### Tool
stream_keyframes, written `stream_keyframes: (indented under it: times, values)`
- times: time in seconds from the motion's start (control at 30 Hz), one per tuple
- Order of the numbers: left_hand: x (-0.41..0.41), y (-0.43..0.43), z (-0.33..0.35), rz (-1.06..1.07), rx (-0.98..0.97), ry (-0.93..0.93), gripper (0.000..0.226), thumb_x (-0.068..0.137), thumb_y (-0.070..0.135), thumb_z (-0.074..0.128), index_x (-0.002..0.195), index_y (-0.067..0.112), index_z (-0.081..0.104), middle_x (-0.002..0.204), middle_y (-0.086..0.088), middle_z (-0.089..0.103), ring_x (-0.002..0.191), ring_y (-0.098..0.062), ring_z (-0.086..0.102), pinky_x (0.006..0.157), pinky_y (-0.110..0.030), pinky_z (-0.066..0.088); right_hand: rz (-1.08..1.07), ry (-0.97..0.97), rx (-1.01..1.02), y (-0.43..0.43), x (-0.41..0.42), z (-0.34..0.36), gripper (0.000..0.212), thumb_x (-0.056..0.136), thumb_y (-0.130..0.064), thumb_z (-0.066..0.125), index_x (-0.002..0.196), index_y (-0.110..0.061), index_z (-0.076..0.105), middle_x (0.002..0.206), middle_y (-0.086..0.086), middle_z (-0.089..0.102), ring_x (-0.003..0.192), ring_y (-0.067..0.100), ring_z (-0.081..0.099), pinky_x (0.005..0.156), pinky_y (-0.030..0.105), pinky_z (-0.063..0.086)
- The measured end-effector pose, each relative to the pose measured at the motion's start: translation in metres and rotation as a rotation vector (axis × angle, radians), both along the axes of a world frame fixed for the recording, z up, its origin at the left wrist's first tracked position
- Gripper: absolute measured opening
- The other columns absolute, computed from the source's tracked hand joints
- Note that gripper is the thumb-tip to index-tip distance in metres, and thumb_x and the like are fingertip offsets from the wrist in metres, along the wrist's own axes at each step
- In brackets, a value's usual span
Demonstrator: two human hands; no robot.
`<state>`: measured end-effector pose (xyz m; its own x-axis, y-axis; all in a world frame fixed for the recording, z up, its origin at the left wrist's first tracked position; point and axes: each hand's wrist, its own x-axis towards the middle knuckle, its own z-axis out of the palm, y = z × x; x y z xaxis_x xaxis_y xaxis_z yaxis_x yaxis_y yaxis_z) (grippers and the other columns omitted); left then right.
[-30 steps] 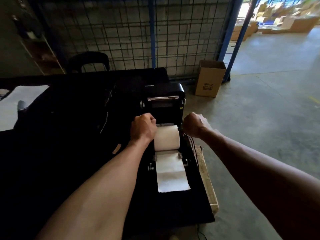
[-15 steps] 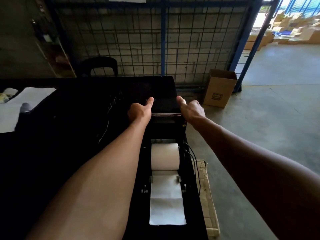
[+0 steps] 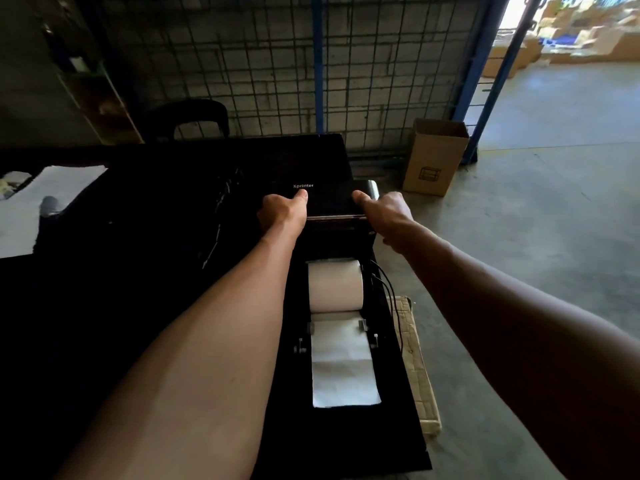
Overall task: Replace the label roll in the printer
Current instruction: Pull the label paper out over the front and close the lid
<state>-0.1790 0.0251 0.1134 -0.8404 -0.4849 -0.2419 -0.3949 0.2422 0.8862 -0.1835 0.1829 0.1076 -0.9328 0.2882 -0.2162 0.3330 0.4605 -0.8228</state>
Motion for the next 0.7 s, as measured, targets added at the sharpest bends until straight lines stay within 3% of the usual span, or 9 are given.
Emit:
stream_keyframes:
  times: [0.13,0.27,0.33,0.53,0.7]
  values:
    - [0.03,-0.001,-0.002,-0.026,-0.033,-0.004,0.044,0.091,0.04,0.063,0.114,0.003,0.064,0.117,-0.012,0.068,0.104,-0.029,0.066,0.075,-0.029,0.048,-0.038,0.017,0.0,0.0,0.028,-0.004,0.06,0.084,-0.054,0.067,0.114,-0.002,0.063,0.111,0.017,0.07,0.103,0.033,0.067,0.089,0.043,0.054]
    - [0.062,-0.002,-0.01,-0.038,-0.076,-0.006,0.041,0.09,0.038,0.065,0.111,0.002,0.064,0.114,-0.013,0.068,0.103,-0.031,0.066,0.081,-0.033,0.054,-0.053,0.015,0.011,0.002,0.061,-0.011,0.054,0.08,-0.05,0.072,0.111,-0.006,0.063,0.108,0.015,0.069,0.099,0.031,0.067,0.086,0.041,0.056]
    - [0.078,-0.003,-0.018,-0.044,-0.087,0.0,0.042,0.09,0.037,0.066,0.112,0.001,0.063,0.118,-0.015,0.066,0.107,-0.032,0.064,0.087,-0.036,0.054,-0.06,0.007,0.013,0.002,0.078,-0.015,0.053,0.079,-0.045,0.075,0.113,-0.007,0.063,0.11,0.015,0.069,0.1,0.03,0.067,0.088,0.041,0.058]
    - [0.123,-0.006,-0.038,-0.045,-0.058,0.0,0.044,0.09,0.025,0.069,0.124,0.0,0.057,0.13,-0.015,0.059,0.119,-0.031,0.057,0.087,-0.029,0.044,-0.08,-0.022,0.007,0.001,0.123,-0.029,0.052,0.076,-0.033,0.082,0.115,-0.007,0.061,0.112,0.015,0.068,0.104,0.031,0.067,0.093,0.043,0.057]
    - [0.131,-0.008,-0.047,-0.071,-0.109,-0.036,0.038,0.086,0.03,0.073,0.114,0.007,0.064,0.119,-0.012,0.065,0.108,-0.028,0.063,0.089,-0.031,0.051,-0.002,0.055,0.048,0.003,0.139,-0.034,0.062,0.08,-0.025,0.08,0.134,-0.01,0.053,0.132,0.017,0.06,0.123,0.035,0.058,0.103,0.047,0.05]
